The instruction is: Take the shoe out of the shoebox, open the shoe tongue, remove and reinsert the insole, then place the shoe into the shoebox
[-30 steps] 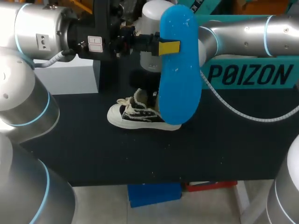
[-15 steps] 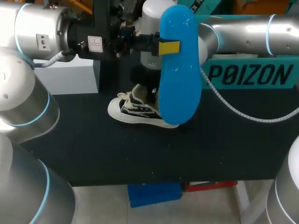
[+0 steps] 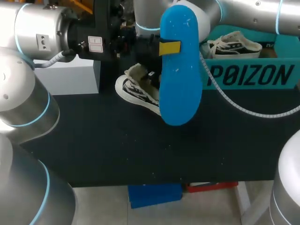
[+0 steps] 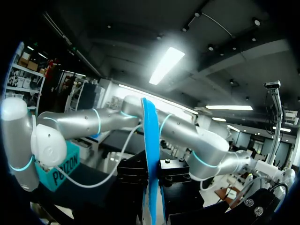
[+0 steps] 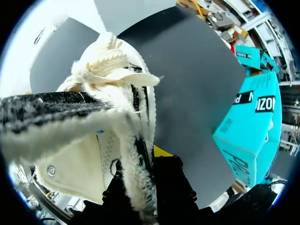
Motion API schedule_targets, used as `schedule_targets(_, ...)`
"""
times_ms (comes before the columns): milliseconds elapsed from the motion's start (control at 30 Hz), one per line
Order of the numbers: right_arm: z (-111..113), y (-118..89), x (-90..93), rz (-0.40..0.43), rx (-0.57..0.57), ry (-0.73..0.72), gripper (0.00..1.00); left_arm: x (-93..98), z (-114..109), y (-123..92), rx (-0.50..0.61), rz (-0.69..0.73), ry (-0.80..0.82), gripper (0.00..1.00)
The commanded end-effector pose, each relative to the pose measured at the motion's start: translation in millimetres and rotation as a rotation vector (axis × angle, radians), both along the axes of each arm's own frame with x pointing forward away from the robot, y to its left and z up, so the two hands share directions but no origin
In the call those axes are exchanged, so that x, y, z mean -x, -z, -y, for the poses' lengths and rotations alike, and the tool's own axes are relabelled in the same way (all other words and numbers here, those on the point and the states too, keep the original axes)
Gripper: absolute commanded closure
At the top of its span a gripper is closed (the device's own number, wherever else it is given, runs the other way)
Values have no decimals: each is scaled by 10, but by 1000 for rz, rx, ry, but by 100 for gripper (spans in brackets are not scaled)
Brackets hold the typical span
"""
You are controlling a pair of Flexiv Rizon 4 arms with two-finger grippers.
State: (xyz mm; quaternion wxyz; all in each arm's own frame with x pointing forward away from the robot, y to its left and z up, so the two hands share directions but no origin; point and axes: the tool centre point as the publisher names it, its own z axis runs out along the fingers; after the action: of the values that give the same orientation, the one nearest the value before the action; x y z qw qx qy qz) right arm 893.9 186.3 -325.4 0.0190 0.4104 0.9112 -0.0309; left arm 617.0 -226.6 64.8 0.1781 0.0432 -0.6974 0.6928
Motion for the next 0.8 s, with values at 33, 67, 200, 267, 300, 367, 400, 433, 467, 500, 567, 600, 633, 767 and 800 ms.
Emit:
schedule_targets(33,67,-28,18,195,44,701,100,7,13,6,-2,0,-3,100)
schedule_targets(67,73,-18,9,207,47,733,100,7,13,6,-2,0,-3,100)
schedule_targets(200,100,7,-34,259,55,842,100,7,13,6,-2,0,-3,100)
schedule_targets(267,111,17,-54,278,47,893,100,7,13,6,-2,0,-3,100)
schedule_targets(300,110,22,-58,285,45,906,100,7,13,6,-2,0,-3,100)
schedule_targets(367,111,39,-74,294,28,940,100,7,13,6,-2,0,-3,100)
schedule_targets(400,112,48,-84,312,24,950,100,7,13,6,-2,0,-3,100)
schedule_targets(433,117,69,-90,309,21,961,100,7,13,6,-2,0,-3,100)
schedule_targets(467,117,96,-94,303,15,959,100,7,13,6,-2,0,-3,100)
schedule_targets(500,123,126,-99,302,11,973,100,7,13,6,-2,0,-3,100)
schedule_targets(567,150,190,-103,300,11,996,100,7,13,6,-2,0,-3,100)
schedule_targets(600,159,215,-105,299,11,998,100,7,13,6,-2,0,-3,100)
schedule_targets(633,175,269,-107,299,21,1007,100,7,13,6,-2,0,-3,100)
schedule_targets(767,206,411,-119,292,10,1009,100,7,13,6,-2,0,-3,100)
schedule_targets(800,219,442,-119,290,9,1015,100,7,13,6,-2,0,-3,100)
